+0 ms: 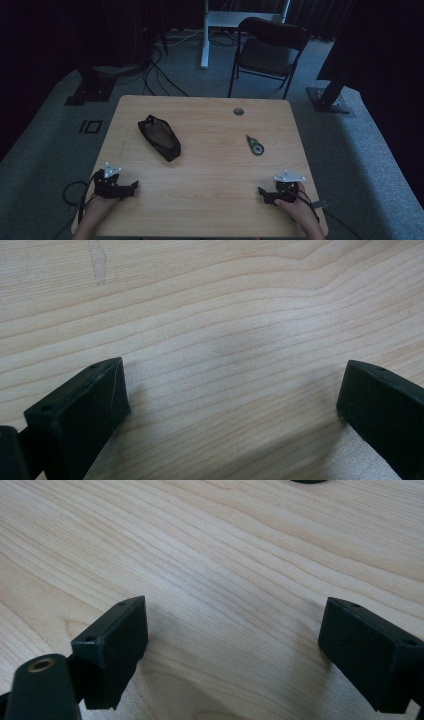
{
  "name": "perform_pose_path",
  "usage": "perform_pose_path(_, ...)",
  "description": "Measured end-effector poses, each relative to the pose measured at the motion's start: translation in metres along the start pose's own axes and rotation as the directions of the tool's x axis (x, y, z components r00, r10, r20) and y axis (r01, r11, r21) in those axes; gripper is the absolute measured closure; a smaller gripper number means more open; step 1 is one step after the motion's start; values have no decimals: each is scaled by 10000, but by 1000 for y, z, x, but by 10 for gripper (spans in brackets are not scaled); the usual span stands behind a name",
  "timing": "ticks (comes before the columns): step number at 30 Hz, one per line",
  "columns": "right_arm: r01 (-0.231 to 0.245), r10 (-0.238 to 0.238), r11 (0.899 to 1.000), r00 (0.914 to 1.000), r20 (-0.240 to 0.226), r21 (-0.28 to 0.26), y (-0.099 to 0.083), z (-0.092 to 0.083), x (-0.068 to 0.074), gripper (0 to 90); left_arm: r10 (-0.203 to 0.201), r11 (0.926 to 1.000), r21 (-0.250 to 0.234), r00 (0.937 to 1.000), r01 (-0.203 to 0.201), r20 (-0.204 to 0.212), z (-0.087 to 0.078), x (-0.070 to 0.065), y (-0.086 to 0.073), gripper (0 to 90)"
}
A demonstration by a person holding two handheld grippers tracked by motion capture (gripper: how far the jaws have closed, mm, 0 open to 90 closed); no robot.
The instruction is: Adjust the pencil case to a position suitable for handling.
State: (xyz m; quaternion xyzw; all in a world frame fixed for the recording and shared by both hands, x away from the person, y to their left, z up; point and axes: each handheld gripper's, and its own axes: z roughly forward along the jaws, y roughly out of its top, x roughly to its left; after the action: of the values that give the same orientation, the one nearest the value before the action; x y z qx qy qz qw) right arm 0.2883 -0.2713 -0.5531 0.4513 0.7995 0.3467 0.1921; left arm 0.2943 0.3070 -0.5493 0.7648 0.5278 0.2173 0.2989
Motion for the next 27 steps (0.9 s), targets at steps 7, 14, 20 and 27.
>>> perform_pose_path(7, 2, -2, 10000, 10000, -30, -4, 0, 0, 0, 122, -12, 10000, -6, 10000, 12, -2, 0, 0, 0, 2)
perform_pose_path(14, -73, 73, 10000, 9999, 98, -42, 1, 1, 1, 134, -2, 10000, -1, 10000, 2, 0, 0, 0, 0, 2)
perform_pose_path(20, -390, 391, 9992, 9991, 191, -90, 8, 5, 5, 133, -1, 10000, 0, 10000, 1, 0, 0, 0, 0, 2)
perform_pose_path(27, -270, 269, 9996, 9993, 245, 25, 14, 11, 9, 133, -11, 10000, -7, 10000, 11, -1, 0, 0, 0, 2)
